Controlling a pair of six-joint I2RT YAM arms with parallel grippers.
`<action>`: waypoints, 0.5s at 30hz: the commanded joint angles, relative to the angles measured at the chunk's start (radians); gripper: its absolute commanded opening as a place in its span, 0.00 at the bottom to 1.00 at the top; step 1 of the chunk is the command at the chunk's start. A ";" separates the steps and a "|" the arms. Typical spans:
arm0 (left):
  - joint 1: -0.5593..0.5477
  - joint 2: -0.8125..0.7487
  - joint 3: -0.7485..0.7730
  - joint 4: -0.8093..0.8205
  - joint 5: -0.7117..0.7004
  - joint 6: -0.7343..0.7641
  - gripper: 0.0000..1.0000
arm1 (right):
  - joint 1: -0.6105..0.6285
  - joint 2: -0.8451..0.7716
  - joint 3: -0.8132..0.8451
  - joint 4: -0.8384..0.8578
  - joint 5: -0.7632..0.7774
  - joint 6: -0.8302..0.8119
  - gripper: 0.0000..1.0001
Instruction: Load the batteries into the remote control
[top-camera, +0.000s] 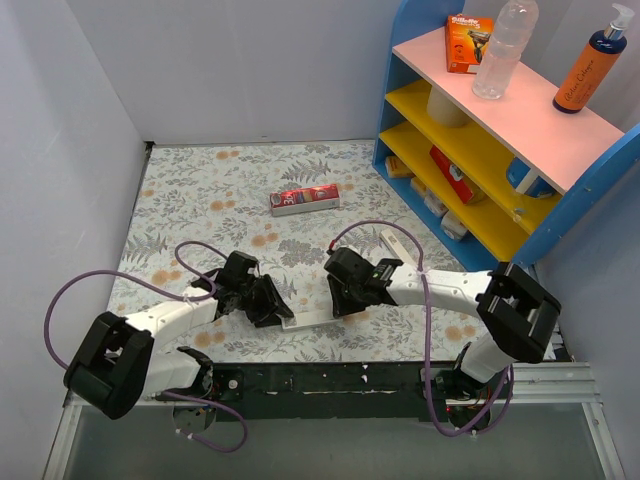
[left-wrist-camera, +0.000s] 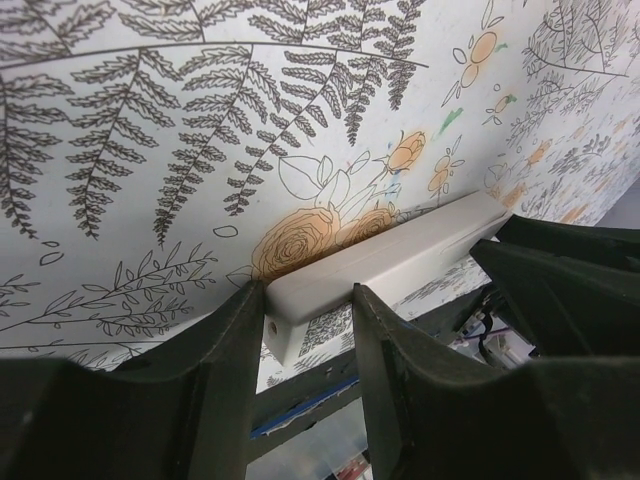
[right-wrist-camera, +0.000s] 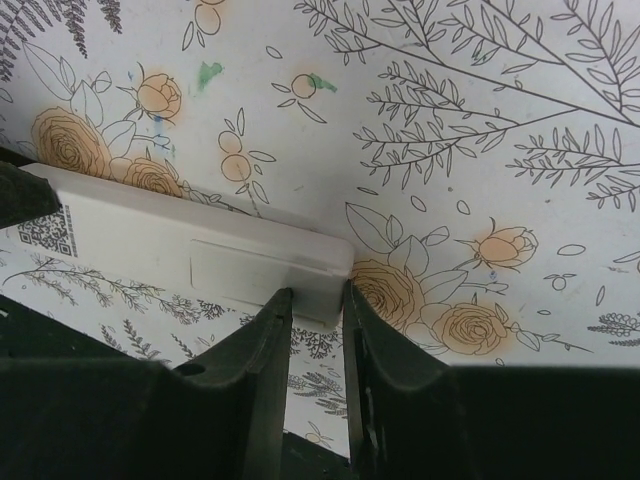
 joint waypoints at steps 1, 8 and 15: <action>-0.045 -0.039 -0.040 0.128 0.069 -0.105 0.29 | 0.036 0.078 -0.137 0.119 -0.245 0.083 0.30; -0.046 -0.063 -0.066 0.131 0.058 -0.127 0.23 | 0.023 0.049 -0.202 0.125 -0.255 0.106 0.27; -0.052 -0.063 -0.069 0.141 0.062 -0.144 0.22 | 0.031 0.066 -0.147 0.119 -0.276 0.089 0.18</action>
